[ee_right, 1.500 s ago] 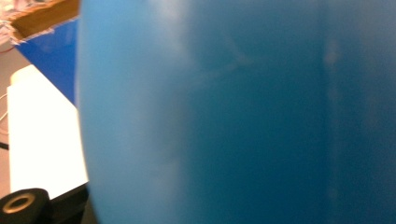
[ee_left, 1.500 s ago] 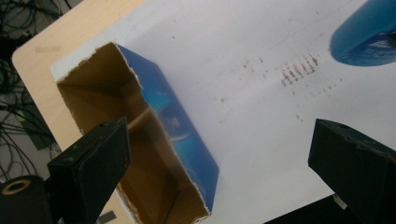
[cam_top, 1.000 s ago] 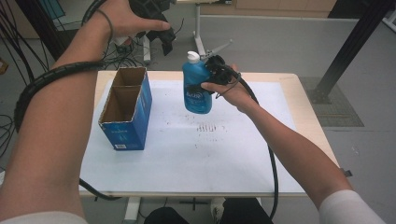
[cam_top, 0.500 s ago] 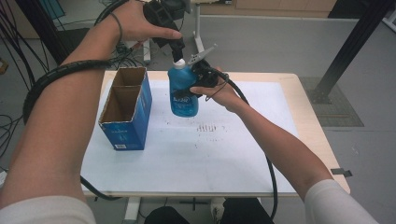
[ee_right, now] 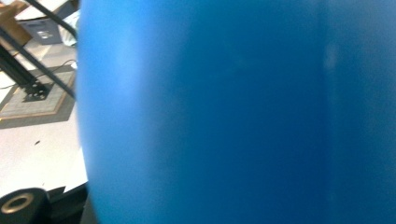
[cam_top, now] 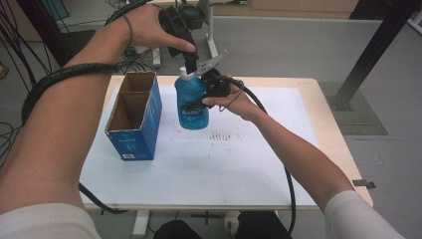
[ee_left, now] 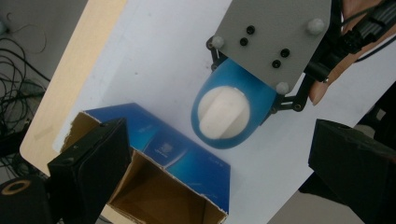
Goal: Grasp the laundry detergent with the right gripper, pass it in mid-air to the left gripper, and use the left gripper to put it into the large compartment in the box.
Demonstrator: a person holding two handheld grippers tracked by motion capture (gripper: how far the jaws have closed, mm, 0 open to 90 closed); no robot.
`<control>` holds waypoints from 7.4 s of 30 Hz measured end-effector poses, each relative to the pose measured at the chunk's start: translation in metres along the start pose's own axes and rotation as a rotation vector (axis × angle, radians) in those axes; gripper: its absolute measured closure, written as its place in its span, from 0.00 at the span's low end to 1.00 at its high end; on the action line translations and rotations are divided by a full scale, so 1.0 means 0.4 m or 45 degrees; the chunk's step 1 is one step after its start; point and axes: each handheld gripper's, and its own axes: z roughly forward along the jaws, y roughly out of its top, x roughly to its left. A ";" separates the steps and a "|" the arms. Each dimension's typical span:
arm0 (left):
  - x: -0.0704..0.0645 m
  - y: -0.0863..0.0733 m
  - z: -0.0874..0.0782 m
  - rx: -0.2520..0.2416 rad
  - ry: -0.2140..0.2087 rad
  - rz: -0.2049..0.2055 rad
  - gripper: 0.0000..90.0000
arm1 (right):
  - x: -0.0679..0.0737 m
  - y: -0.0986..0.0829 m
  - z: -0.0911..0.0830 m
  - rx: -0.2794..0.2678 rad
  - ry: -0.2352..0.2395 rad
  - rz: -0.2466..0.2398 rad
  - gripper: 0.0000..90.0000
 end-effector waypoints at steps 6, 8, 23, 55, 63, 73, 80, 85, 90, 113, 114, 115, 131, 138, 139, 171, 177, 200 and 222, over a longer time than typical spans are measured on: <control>-0.020 -0.009 0.015 0.012 -0.019 0.061 0.08 | 0.015 0.008 -0.008 -0.016 0.039 -0.043 0.49; -0.021 -0.011 0.019 0.018 -0.018 0.072 0.08 | 0.017 0.009 -0.010 -0.018 0.041 -0.051 0.49; -0.036 0.003 0.063 0.032 -0.085 0.196 0.05 | 0.039 0.021 -0.011 -0.009 0.020 -0.119 0.49; -0.029 -0.018 0.136 0.058 -0.156 0.250 0.06 | 0.044 0.028 -0.002 -0.029 0.040 -0.163 0.49; -0.028 -0.020 0.145 0.042 -0.176 0.259 0.06 | 0.046 0.030 -0.002 -0.045 0.048 -0.162 0.49; -0.030 -0.019 0.159 0.057 -0.168 0.269 0.06 | 0.044 0.031 0.000 -0.051 0.046 -0.164 0.49; -0.031 -0.019 0.166 0.062 -0.163 0.275 0.07 | 0.043 0.030 -0.001 -0.051 0.051 -0.156 0.49; -0.033 -0.018 0.168 0.071 -0.162 0.277 0.07 | 0.043 0.029 -0.002 -0.052 0.052 -0.153 0.49; -0.036 -0.013 0.170 0.074 -0.178 0.284 0.07 | 0.042 0.030 -0.003 -0.056 0.056 -0.158 0.49; -0.038 -0.007 0.166 0.073 -0.169 0.296 0.08 | 0.041 0.029 -0.009 -0.064 0.054 -0.145 0.49; -0.037 -0.007 0.165 0.075 -0.169 0.297 0.08 | 0.041 0.029 -0.008 -0.065 0.052 -0.151 0.49; -0.037 -0.007 0.165 0.077 -0.168 0.297 0.08 | 0.041 0.029 -0.007 -0.065 0.053 -0.151 0.49; -0.040 -0.009 0.165 0.071 -0.171 0.302 0.09 | 0.043 0.030 -0.008 -0.064 0.052 -0.140 0.49; -0.041 -0.006 0.164 0.076 -0.172 0.309 0.09 | 0.042 0.030 -0.008 -0.069 0.052 -0.146 0.49; -0.041 -0.006 0.164 0.077 -0.172 0.308 0.09 | 0.042 0.030 -0.009 -0.069 0.052 -0.147 0.49; -0.043 -0.008 0.158 0.060 -0.167 0.313 0.09 | 0.042 0.032 -0.013 -0.076 0.050 -0.145 0.49; -0.045 -0.007 0.156 0.055 -0.167 0.316 0.09 | 0.043 0.032 -0.013 -0.080 0.049 -0.145 0.49; -0.043 -0.014 0.157 0.055 -0.174 0.314 0.10 | 0.039 0.033 -0.013 -0.099 0.059 -0.176 0.49; -0.039 -0.018 0.154 0.071 -0.185 0.339 0.24 | 0.053 0.037 -0.012 -0.093 0.077 -0.143 0.49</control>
